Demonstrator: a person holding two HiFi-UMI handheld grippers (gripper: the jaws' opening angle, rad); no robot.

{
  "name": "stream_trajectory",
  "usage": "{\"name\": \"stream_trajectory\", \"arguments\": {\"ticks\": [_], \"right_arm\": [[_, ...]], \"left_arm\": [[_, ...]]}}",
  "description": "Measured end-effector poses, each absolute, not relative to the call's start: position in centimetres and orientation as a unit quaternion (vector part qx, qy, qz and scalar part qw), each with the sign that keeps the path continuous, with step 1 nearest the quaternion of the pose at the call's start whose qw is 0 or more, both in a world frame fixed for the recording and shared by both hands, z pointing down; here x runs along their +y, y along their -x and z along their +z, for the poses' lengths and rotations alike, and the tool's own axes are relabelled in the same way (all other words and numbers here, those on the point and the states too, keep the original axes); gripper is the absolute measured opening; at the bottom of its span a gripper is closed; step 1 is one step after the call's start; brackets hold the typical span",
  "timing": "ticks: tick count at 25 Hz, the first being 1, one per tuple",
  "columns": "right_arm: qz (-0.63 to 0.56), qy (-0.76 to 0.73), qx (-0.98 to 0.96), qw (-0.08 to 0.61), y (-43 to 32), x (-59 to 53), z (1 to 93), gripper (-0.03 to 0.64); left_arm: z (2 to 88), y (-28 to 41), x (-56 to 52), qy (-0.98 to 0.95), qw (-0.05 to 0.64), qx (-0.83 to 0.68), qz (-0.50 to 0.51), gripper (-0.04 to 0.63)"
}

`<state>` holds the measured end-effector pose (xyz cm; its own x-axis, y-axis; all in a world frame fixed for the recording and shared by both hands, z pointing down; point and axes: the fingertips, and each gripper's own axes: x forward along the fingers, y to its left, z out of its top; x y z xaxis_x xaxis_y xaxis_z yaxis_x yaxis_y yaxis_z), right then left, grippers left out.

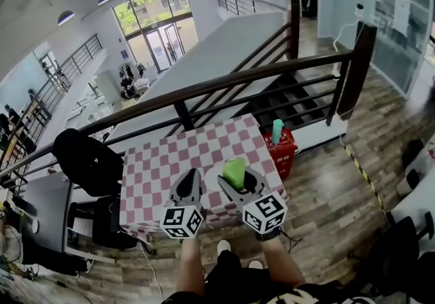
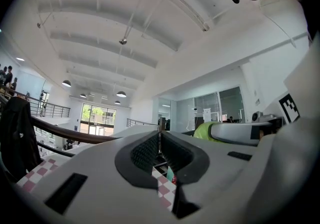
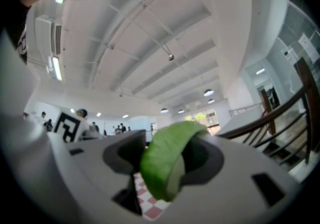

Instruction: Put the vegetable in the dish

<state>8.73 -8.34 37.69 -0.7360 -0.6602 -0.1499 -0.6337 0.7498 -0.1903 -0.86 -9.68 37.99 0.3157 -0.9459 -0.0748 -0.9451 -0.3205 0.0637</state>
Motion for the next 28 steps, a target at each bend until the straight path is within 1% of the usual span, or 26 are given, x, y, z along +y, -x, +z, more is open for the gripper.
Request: {"name": "stream_trajectory", "arguments": {"ticks": [6,11,18,25,28], "right_arm": [[-0.045,0.361,0.927,0.096,-6.5,-12.5,36.4,0.221],[-0.051,0.365,0.926,0.079,-3.8,-16.8,36.6,0.221],[-0.043,0.360,0.927,0.092,0.1,-20.8,35.2,0.221],[-0.060,0.383,0.918,0.083,2.9,-24.5,37.3,0.221],[-0.067,0.385,0.918,0.064,4.0,-25.0,39.4,0.221]], "left_arm": [[37.9,1.4,-13.6,-0.832,0.001,-0.551,-0.059,0.032],[36.7,4.7,-18.0,-0.831,0.003,-0.552,-0.075,0.032],[35.9,9.3,-22.9,-0.834,0.006,-0.544,-0.096,0.032],[37.7,12.6,-25.7,-0.850,0.012,-0.520,-0.083,0.032],[39.7,13.8,-26.6,-0.856,0.025,-0.510,-0.080,0.032]]}}
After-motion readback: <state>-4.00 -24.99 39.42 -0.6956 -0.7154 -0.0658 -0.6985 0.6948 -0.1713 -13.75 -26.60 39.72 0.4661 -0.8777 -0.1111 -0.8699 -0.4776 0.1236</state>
